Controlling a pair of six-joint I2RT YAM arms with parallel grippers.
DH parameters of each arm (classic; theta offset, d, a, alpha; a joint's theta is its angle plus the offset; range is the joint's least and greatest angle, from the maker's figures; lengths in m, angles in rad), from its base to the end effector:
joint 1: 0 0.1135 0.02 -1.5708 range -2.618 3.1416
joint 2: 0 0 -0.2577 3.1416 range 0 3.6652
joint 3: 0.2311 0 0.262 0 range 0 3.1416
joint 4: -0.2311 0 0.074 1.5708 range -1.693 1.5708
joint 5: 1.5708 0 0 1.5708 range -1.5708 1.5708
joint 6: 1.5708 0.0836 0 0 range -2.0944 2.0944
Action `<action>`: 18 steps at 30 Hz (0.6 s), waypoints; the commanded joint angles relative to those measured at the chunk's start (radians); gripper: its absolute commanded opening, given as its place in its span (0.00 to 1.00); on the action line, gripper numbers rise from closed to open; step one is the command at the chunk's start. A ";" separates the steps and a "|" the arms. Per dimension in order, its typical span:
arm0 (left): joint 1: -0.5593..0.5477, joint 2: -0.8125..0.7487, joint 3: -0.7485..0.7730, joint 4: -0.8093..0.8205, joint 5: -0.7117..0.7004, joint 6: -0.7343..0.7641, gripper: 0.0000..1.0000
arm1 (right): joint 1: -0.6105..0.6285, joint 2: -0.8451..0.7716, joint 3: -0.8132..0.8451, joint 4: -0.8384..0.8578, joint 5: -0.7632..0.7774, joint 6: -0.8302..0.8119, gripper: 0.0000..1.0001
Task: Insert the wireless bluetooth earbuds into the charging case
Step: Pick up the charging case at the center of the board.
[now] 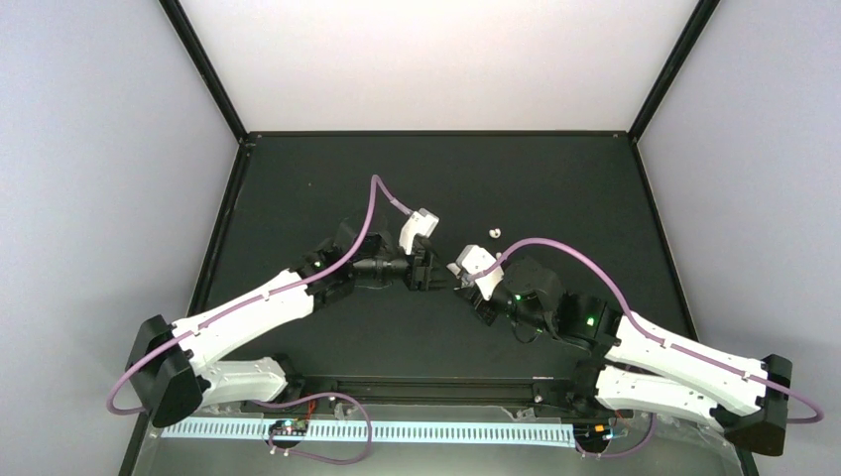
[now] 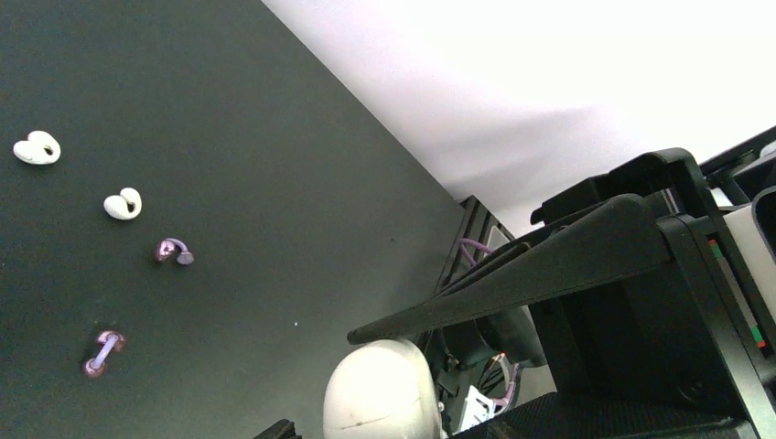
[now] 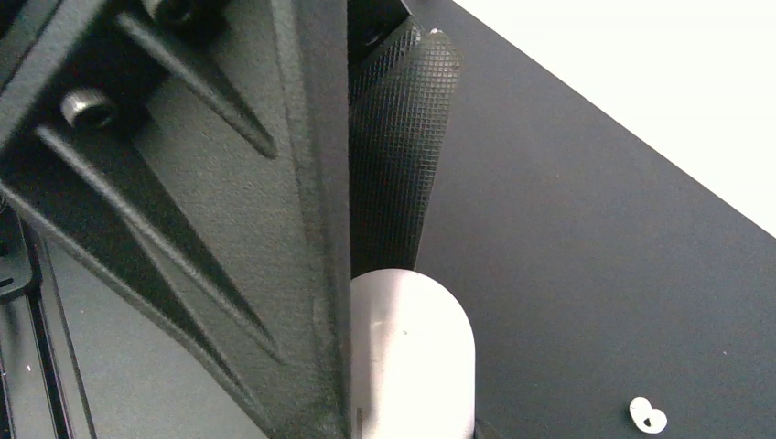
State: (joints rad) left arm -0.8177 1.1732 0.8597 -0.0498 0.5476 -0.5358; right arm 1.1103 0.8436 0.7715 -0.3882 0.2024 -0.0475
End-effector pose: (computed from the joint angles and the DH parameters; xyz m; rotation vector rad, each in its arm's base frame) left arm 0.1852 -0.2612 0.2779 0.7037 2.0392 -1.3784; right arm 0.1248 0.2138 0.2782 -1.0127 1.7853 0.4646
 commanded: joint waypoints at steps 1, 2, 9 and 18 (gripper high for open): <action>-0.011 0.013 0.040 0.025 0.018 -0.019 0.52 | 0.006 0.003 0.027 0.028 0.015 -0.010 0.36; -0.012 0.014 0.039 0.024 0.017 -0.018 0.50 | 0.006 0.004 0.028 0.028 0.015 -0.010 0.35; -0.014 0.020 0.030 0.025 0.015 -0.024 0.37 | 0.007 0.014 0.032 0.032 0.010 -0.005 0.35; -0.018 0.022 0.021 0.027 0.020 -0.031 0.39 | 0.007 0.011 0.035 0.030 0.020 -0.006 0.35</action>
State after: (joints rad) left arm -0.8261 1.1877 0.8612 -0.0437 0.5442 -0.5552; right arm 1.1107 0.8585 0.7738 -0.3878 0.2024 -0.0471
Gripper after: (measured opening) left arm 0.368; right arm 0.356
